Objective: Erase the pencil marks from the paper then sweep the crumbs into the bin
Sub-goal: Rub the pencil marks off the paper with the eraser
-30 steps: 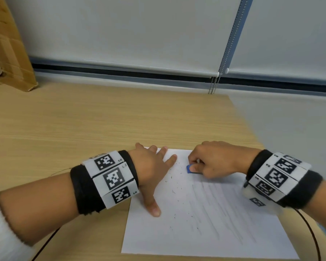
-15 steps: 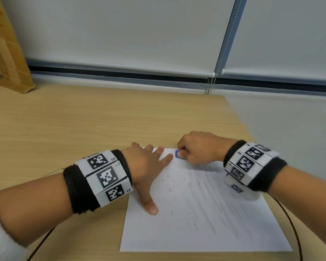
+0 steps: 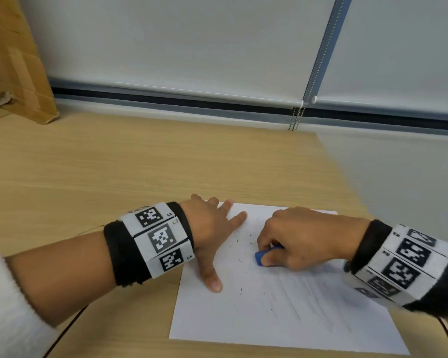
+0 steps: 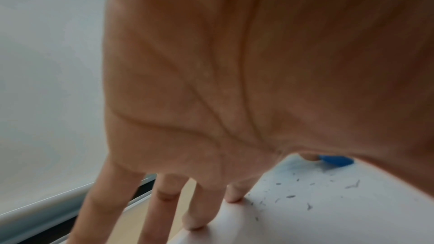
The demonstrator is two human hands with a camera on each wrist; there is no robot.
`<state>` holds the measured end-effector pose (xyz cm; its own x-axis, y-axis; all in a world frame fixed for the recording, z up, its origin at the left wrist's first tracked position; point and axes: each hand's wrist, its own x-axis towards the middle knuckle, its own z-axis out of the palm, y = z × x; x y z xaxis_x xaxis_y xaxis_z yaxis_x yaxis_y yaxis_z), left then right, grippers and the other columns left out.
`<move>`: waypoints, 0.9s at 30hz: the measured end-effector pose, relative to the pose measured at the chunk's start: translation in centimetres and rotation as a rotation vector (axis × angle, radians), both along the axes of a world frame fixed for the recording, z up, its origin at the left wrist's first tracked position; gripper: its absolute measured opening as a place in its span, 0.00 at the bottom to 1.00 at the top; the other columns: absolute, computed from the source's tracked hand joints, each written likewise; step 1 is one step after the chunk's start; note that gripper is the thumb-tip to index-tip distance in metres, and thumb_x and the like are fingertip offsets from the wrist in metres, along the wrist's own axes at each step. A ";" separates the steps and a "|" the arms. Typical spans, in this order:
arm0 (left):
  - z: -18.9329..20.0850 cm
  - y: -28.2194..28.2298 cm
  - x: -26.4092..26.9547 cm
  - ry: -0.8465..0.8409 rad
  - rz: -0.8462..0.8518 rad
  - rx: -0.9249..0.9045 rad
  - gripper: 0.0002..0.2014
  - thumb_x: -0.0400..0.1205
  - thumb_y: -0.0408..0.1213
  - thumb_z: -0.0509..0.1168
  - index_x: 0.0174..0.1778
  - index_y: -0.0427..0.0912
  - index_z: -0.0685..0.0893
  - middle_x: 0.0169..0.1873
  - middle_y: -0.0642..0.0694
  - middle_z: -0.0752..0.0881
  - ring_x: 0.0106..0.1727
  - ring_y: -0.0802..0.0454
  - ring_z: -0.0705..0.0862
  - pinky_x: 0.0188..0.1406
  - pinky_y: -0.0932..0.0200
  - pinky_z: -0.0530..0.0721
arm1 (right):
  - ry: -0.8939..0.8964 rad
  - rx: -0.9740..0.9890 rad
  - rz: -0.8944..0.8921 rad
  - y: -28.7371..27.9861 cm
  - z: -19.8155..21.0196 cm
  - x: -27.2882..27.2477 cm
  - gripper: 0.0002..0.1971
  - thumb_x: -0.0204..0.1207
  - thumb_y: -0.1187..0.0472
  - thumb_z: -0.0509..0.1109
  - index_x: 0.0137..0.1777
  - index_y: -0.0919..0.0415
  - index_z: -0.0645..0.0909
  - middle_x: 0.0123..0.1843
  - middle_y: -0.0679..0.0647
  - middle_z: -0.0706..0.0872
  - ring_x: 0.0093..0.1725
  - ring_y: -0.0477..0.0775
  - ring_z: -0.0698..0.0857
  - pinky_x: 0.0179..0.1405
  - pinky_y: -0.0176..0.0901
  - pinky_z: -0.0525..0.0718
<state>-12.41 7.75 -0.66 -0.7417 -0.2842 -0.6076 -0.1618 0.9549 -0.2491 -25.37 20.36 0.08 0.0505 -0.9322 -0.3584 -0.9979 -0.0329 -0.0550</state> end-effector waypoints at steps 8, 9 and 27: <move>0.0 -0.1 0.2 0.021 0.009 0.015 0.70 0.61 0.69 0.76 0.84 0.53 0.29 0.85 0.43 0.35 0.84 0.39 0.49 0.78 0.35 0.57 | 0.064 -0.089 -0.009 -0.6 -0.7 0.1 0.15 0.79 0.50 0.63 0.36 0.59 0.77 0.25 0.50 0.73 0.31 0.56 0.73 0.30 0.48 0.71; 0.0 -0.1 0.2 0.020 0.009 0.012 0.71 0.61 0.70 0.76 0.84 0.53 0.30 0.85 0.43 0.35 0.84 0.39 0.49 0.79 0.35 0.57 | 0.025 -0.025 0.003 0.3 -0.6 0.4 0.15 0.79 0.50 0.63 0.36 0.59 0.77 0.26 0.51 0.74 0.31 0.55 0.72 0.32 0.49 0.73; -0.3 -0.1 -0.1 0.004 0.015 -0.003 0.72 0.60 0.70 0.76 0.83 0.53 0.28 0.84 0.43 0.33 0.84 0.38 0.48 0.78 0.38 0.57 | 0.046 -0.143 -0.063 1.2 -1.0 1.4 0.16 0.80 0.52 0.60 0.32 0.57 0.70 0.26 0.49 0.71 0.34 0.59 0.73 0.31 0.48 0.71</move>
